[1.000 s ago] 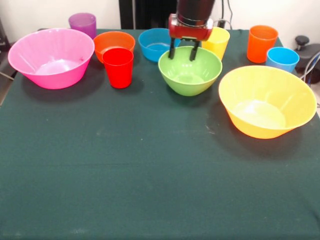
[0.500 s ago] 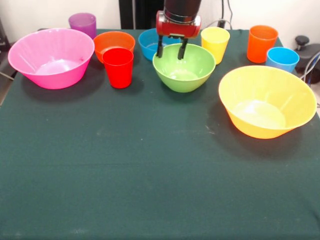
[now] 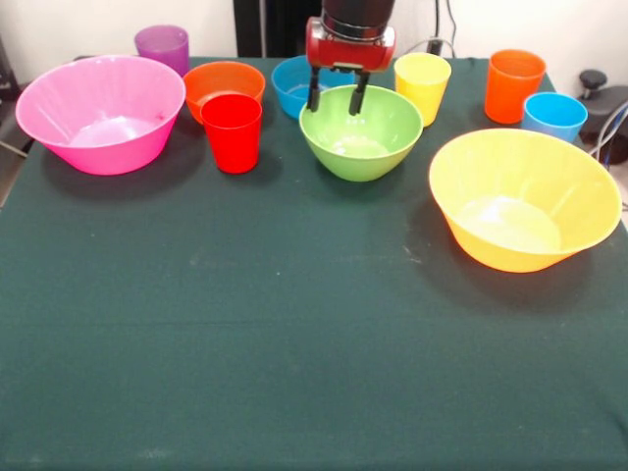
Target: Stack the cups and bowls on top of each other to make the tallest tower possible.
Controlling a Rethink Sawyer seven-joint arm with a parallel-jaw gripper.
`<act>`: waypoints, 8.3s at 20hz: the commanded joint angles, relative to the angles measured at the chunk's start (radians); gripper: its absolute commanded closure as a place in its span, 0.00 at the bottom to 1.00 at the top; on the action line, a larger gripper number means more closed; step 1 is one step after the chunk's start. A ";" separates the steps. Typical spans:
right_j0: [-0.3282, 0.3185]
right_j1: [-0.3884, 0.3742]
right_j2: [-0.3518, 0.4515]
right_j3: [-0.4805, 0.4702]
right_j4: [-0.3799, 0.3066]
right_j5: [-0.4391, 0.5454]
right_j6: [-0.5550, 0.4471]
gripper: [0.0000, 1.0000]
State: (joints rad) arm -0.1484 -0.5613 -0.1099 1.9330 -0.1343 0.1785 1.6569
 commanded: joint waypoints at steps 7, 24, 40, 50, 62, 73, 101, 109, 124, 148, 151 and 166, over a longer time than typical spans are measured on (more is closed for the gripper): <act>0.076 -0.018 0.083 -0.003 0.009 0.055 0.133 0.00; 0.147 0.049 0.057 -0.155 0.057 0.148 0.130 0.00; 0.249 0.092 0.009 -0.230 0.129 0.208 0.184 0.00; 0.249 0.053 0.002 -0.200 0.150 0.232 0.163 0.00; 0.228 -0.017 0.012 -0.160 0.152 0.286 0.141 0.00; 0.230 -0.060 0.015 -0.147 0.155 0.337 0.146 0.00; 0.274 -0.022 -0.009 -0.169 0.184 0.316 0.164 0.00; 0.267 0.013 -0.005 -0.184 0.179 0.283 0.159 0.00; 0.256 0.058 0.001 -0.194 0.174 0.226 0.156 0.00; 0.240 0.072 0.012 -0.186 0.175 0.201 0.154 0.00; 0.239 0.073 0.014 -0.187 0.175 0.200 0.155 0.00; 0.246 0.074 0.008 -0.191 0.177 0.207 0.161 0.00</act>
State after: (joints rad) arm 0.1083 -0.5423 -0.1794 1.7804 0.0249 0.4183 1.6569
